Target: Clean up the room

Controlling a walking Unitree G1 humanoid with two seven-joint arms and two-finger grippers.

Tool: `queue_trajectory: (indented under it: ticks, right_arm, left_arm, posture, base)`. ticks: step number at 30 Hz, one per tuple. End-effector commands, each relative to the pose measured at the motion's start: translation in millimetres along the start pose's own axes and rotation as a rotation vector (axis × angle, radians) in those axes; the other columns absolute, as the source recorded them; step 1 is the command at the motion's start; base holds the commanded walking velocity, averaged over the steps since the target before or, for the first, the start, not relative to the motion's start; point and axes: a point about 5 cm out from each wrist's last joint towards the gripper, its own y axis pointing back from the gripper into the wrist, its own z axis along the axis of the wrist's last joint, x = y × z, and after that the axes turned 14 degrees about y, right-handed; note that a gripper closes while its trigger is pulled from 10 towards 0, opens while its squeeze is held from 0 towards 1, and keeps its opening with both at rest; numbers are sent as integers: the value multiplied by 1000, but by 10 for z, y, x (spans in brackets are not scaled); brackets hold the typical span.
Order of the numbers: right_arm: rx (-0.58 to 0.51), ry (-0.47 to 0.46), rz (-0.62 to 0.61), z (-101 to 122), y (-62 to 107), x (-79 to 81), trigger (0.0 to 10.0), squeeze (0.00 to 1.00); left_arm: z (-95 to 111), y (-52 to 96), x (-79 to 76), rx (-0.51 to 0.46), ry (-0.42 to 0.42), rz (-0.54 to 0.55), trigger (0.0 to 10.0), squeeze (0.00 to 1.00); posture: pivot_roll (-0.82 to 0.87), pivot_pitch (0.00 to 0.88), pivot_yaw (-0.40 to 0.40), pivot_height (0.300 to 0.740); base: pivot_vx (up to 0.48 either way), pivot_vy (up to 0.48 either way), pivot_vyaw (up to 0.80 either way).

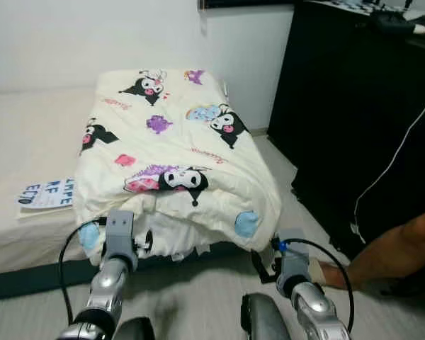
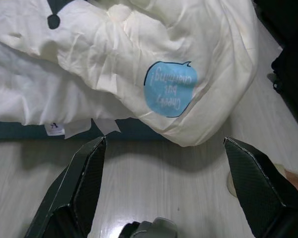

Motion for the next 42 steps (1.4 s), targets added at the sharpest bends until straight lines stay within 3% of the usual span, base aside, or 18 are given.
queue_trajectory:
  ticks: [1,3,4,5,6,8,12,18,21,23,25,26,28,32,35,37,38,42]
  right_arm:
    - [-22,-7,5,31,1,20,10000,0]
    - [-65,-15,30,137,-1,96,10000,0]
    - [-65,-15,30,137,-1,96,10000,0]
    - [-86,-14,49,193,1,143,10000,0]
    - [-86,-14,49,193,1,143,10000,0]
    - [-101,-10,62,234,8,170,10000,0]
    - [-107,-9,65,254,16,178,10000,0]
    - [-122,-8,91,279,101,183,10000,0]
    - [-122,-8,91,279,101,183,10000,0]
    - [-131,-10,98,282,127,182,10000,0]
    - [-136,-14,95,288,151,153,10000,0]
    - [-136,-14,95,288,151,153,10000,0]
    - [-133,-18,89,294,163,131,10000,0]
    - [-130,-22,86,299,172,123,10000,0]
    - [-126,-27,82,304,193,107,10000,0]
    - [-125,-28,82,303,197,103,10000,0]
    - [-123,-28,81,300,201,97,10000,0]
    - [-116,-24,75,287,208,70,10000,0]
  left_arm:
    - [39,-17,-58,-26,-18,-22,10000,0]
    - [261,-119,-209,-124,-119,-48,10000,0]
    - [261,-119,-209,-124,-119,-48,10000,0]
    - [340,-166,-248,-153,-215,-20,10000,0]
    - [340,-166,-248,-153,-215,-20,10000,0]
    - [357,-192,-235,-153,-317,24,10000,0]
    - [359,-198,-228,-153,-363,35,10000,0]
    - [294,-176,132,-63,-558,203,10000,0]
    - [294,-176,132,-63,-558,203,10000,0]
    - [304,-165,251,-40,-610,244,10000,0]
    - [368,-113,573,1,-763,323,10000,0]
    - [368,-113,573,1,-763,323,10000,0]
    - [402,-64,754,23,-848,370,10000,0]
    - [405,-48,794,24,-883,384,10000,0]
    - [369,15,914,64,-1000,395,9608,0]
    - [352,26,931,79,-1025,389,9608,0]
    - [317,39,941,107,-1038,373,8431,0]
    - [191,83,946,187,-1033,324,8863,0]
  posture:
    - [-207,118,-6,555]
    - [-225,141,0,540]
    - [-225,141,0,540]
    - [-239,151,2,530]
    - [-239,151,2,530]
    - [-253,162,5,520]
    - [-258,166,5,515]
    - [-279,186,1,500]
    - [-279,186,1,500]
    - [-279,188,-1,500]
    - [-276,195,0,500]
    - [-276,195,0,500]
    - [-273,196,0,500]
    - [-273,198,1,500]
    - [-277,199,-1,500]
    - [-277,200,-2,500]
    - [-277,200,-2,500]
    - [-277,201,-2,500]
  base:
    - [0,0,0]
    - [0,0,0]
    - [0,0,0]
    - [0,0,0]
    - [0,0,0]
    - [0,0,0]
    - [0,0,0]
    - [0,0,0]
    - [0,0,0]
    - [0,0,0]
    - [0,0,0]
    - [0,0,0]
    - [0,0,0]
    - [0,0,0]
    - [0,0,0]
    - [0,0,0]
    - [0,0,0]
    - [0,0,0]
